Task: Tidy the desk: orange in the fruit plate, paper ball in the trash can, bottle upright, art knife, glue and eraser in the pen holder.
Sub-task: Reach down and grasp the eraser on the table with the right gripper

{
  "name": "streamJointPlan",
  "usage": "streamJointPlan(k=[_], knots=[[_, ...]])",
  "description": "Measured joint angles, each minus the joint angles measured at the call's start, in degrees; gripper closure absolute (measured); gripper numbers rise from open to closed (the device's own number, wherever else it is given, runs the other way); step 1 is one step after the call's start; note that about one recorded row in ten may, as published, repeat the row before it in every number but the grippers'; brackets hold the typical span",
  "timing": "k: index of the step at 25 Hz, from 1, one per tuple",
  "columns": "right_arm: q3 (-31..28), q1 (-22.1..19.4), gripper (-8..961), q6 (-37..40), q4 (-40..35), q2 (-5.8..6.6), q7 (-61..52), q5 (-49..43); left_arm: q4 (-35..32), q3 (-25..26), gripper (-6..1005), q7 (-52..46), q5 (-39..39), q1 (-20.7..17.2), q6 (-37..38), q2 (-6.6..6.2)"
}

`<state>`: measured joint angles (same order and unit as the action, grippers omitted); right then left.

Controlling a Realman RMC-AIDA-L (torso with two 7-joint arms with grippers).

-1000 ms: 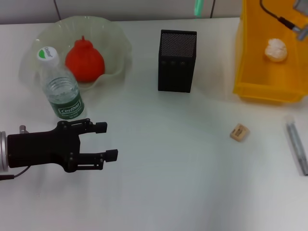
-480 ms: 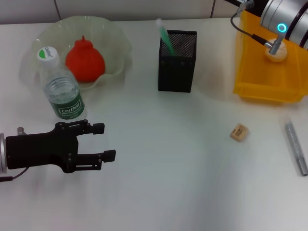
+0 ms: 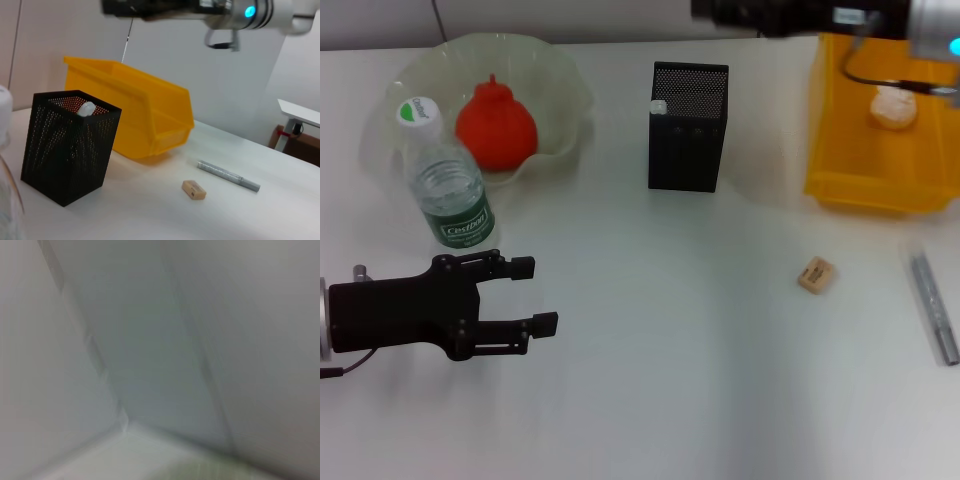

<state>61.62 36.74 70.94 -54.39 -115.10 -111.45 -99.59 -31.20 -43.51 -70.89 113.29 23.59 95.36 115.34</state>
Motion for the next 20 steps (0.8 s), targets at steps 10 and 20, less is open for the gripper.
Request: streamJointPlan(k=[10,20], knots=[[-1.1,6.6,334,33.5,-24.8,-0.29,-26.5,-47.7,-0.1,0.0,158,-0.4,0.0,0.5,0.2,0.02],[13.0,8.1,367,29.8,-16.4,-4.41,-30.5,-62.0,0.0,0.0,158,-0.4,0.0,1.1,0.3,0.15]])
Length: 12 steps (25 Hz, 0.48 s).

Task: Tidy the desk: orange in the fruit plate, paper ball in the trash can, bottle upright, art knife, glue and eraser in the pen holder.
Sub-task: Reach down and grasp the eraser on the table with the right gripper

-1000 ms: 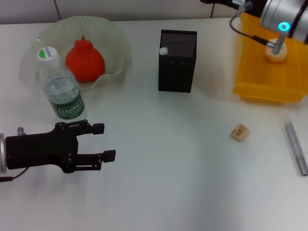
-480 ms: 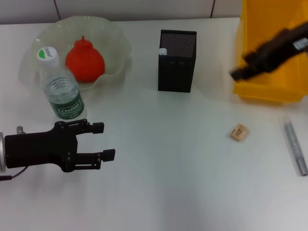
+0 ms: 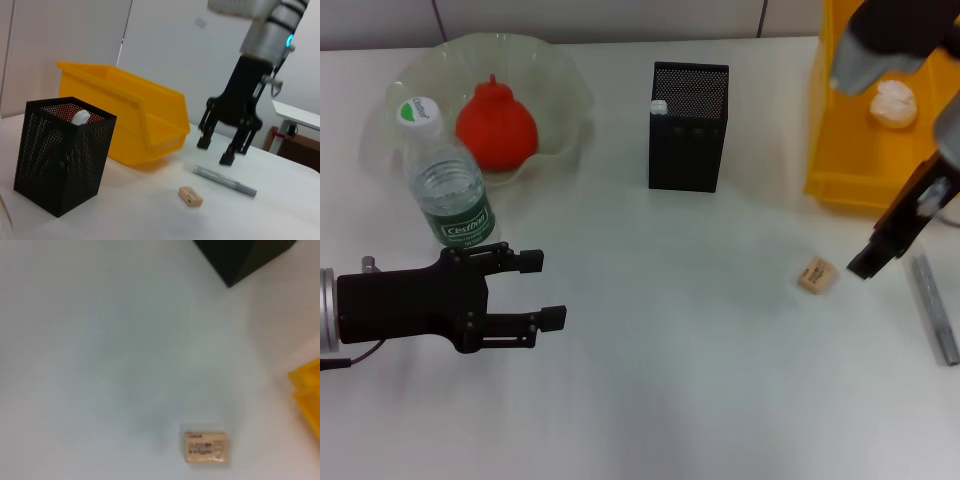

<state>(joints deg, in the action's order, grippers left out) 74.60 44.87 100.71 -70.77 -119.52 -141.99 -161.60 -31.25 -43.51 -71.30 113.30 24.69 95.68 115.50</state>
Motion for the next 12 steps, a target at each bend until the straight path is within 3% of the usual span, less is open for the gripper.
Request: streamJointPlan(k=[2,12], knots=[[2.4,0.1,373,-4.0,4.3,-0.02,-0.9,1.6,0.0,0.0,158,0.0,0.0,0.0,0.0,0.00],[6.2,0.2,406,-12.2,11.2,-0.07,-1.6,5.3,0.0,0.0,159,0.0,-0.1,-0.4,0.2,-0.01]])
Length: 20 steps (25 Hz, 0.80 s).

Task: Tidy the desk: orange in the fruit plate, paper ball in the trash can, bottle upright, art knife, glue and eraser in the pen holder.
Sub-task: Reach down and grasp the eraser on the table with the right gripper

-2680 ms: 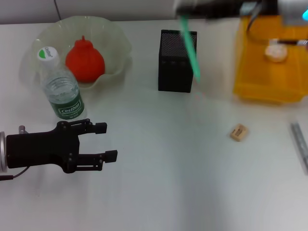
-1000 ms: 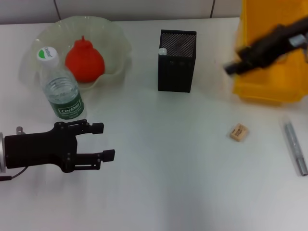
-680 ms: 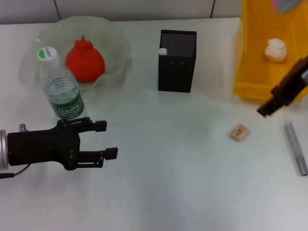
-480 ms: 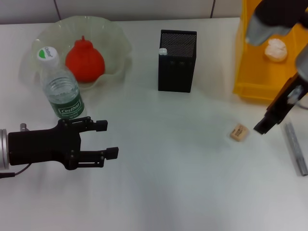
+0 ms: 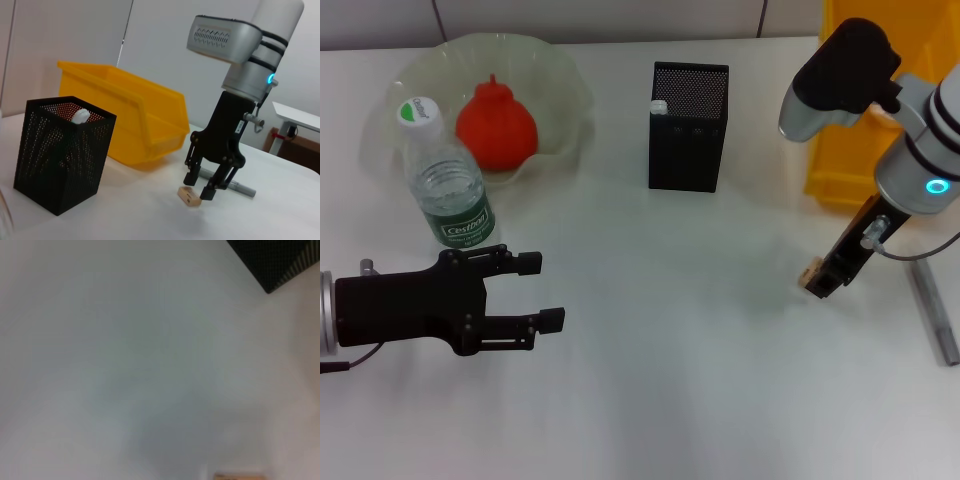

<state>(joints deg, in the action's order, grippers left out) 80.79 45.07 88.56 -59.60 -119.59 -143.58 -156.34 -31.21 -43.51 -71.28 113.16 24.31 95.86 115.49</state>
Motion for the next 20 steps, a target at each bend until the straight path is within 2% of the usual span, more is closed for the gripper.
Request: streamJointPlan(k=[6,20], knots=[[0.9,0.0,495,-2.6,1.4,-0.03,-0.8,0.0,0.0,0.0,159,0.0,0.0,-0.1,0.1,0.00],[1.1,0.2,528,-3.6,2.1,-0.04,-1.1,0.0,0.0,0.0,159,0.0,0.1,-0.1,0.1,0.09]])
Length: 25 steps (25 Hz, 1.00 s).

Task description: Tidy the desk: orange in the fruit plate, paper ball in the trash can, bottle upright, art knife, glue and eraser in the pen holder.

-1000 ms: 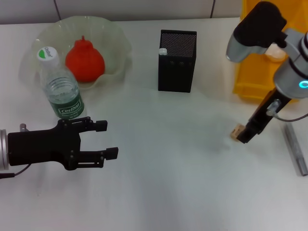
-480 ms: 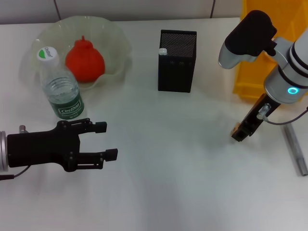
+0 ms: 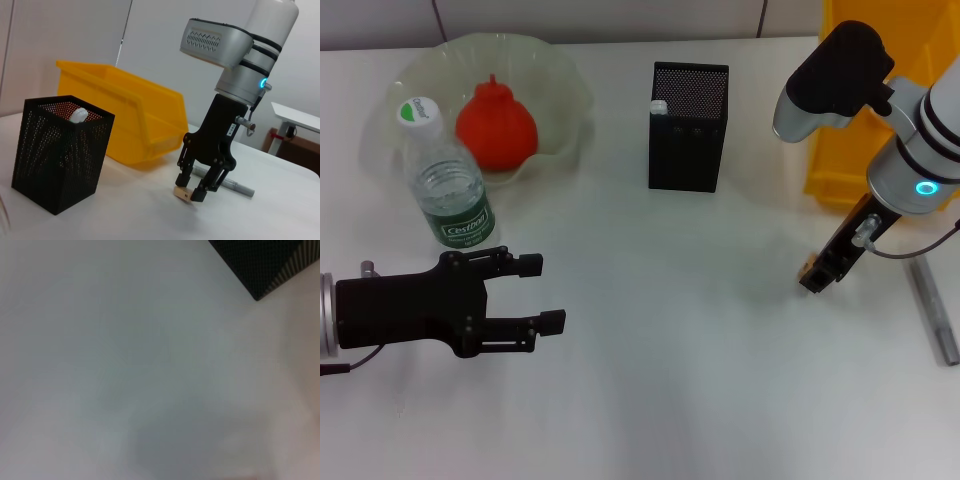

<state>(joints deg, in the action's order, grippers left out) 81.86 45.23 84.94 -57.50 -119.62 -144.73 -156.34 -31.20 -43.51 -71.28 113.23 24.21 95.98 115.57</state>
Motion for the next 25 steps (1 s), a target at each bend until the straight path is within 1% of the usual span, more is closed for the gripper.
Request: streamJointPlan(k=[11,16,19,20,21,23,25], knots=[[1.6,0.2,552,-1.0,0.7,0.00,-0.5,0.0,0.0,0.0,158,0.0,0.0,-0.1,0.0,0.00],[1.3,-0.3,553,0.1,-1.4,0.01,-0.5,0.9,0.0,0.0,158,0.0,-0.1,-0.3,0.0,0.00],[-0.1,-1.7,545,2.8,-7.7,0.22,-0.2,3.3,0.0,0.0,158,0.0,-0.2,-0.5,0.2,-0.04],[-3.3,-2.8,541,5.2,-15.4,0.37,-0.1,5.2,0.0,0.0,158,0.0,-0.3,-0.6,0.6,-0.11],[-3.3,-2.8,537,5.2,-15.4,0.37,-0.1,5.2,0.0,0.0,158,0.0,-0.3,-0.6,0.6,-0.11],[-7.7,-3.4,529,6.4,-22.6,0.37,-0.1,7.0,0.0,0.0,158,0.0,-0.4,-0.5,0.9,-0.14],[-12.5,-3.5,521,4.0,-28.6,0.34,-0.1,10.3,0.0,0.0,158,0.0,-0.4,-0.5,0.9,-0.15]])
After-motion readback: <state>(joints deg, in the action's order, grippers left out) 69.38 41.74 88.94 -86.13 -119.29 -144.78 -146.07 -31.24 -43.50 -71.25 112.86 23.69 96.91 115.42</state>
